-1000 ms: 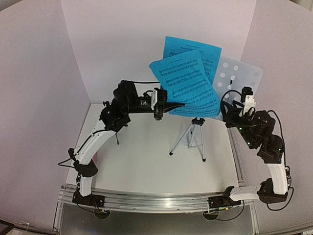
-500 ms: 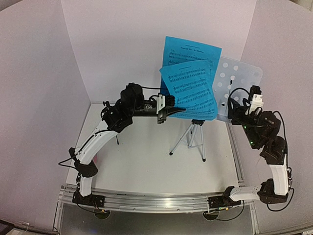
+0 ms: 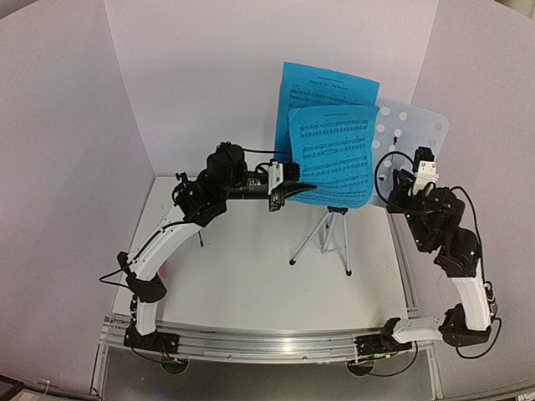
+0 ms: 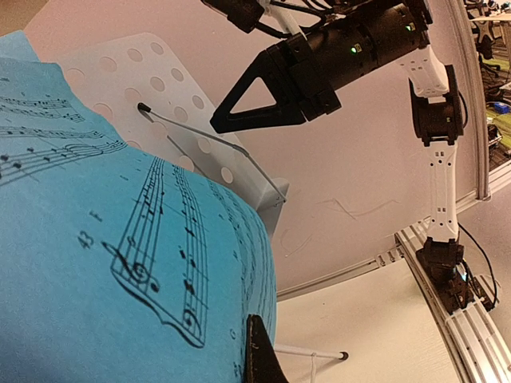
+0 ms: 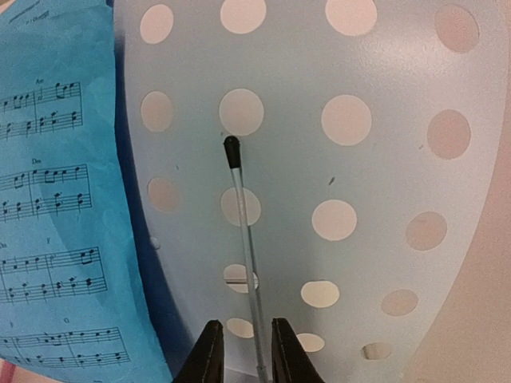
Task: Set up the instrument practice props
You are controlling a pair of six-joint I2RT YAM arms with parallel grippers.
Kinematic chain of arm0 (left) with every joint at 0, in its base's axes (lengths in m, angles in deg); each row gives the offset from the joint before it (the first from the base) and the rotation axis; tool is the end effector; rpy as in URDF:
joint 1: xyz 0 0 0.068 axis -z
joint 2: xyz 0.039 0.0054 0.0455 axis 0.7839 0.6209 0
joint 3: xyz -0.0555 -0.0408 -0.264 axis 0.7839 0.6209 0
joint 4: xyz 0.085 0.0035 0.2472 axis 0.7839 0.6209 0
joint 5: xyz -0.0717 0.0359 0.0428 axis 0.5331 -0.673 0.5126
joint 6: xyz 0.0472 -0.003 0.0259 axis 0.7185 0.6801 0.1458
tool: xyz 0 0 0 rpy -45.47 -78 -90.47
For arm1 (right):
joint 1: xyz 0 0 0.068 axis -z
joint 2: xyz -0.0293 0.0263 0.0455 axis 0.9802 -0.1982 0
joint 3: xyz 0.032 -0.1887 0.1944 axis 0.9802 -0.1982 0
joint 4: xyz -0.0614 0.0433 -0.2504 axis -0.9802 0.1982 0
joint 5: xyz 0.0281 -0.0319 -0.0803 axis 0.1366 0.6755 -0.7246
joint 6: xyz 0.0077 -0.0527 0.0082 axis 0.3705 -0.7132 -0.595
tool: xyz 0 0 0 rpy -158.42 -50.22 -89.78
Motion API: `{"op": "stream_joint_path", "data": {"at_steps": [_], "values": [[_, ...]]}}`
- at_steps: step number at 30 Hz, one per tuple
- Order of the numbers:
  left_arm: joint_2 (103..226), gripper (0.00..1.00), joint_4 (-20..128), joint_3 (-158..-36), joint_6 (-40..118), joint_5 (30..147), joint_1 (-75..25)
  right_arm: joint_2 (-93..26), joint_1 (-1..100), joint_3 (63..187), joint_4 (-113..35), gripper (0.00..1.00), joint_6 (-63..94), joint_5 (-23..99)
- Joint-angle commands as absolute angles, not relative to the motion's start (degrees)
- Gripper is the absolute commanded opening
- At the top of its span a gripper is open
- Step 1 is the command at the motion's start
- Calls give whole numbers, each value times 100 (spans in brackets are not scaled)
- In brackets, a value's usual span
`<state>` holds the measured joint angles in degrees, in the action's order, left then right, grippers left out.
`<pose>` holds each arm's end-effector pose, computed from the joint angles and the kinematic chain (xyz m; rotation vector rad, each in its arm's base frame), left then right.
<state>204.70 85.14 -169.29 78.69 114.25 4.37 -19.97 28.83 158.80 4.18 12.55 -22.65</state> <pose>0.2185 -0.3594 0.5253 1.4019 0.8308 -0.8346 0.1223 0.1006 0.5626 0.0796 1.5876 -0.0097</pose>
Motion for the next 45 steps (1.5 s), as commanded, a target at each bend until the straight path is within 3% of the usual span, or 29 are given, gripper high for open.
{"op": "stream_joint_path", "data": {"at_steps": [1,10,13,20,29,32,35,37,41,45], "values": [[20131,0,8460,-17006,7814,11409,454,-1725,2912,15727,288,3,1419,-2347],[20298,0,8056,-17001,8103,11336,455,-1561,2909,15529,288,1,1306,-2090],[20348,0,7942,-17012,8289,11333,455,-1593,2904,15608,280,9,1072,-2358],[20318,0,7868,-16998,8374,11391,459,-2065,2907,15988,278,43,380,-2554],[20140,0,7971,-16886,8301,11501,455,-2351,2916,16101,220,55,-175,-3230],[20139,0,7994,-16888,8305,11548,455,-2287,2915,15995,208,49,-146,-3237],[20157,0,7966,-16891,8312,11578,455,-2248,2915,15895,200,20,-83,-3200],[20172,0,7938,-16889,8314,11593,455,-2250,2916,15864,198,10,-49,-3128],[20178,0,7920,-16894,8297,11611,455,-2272,2915,15845,186,0,-37,-3027],[20148,0,7927,-16860,8271,11596,456,-2185,2917,15816,187,0,14,-2943]]}}
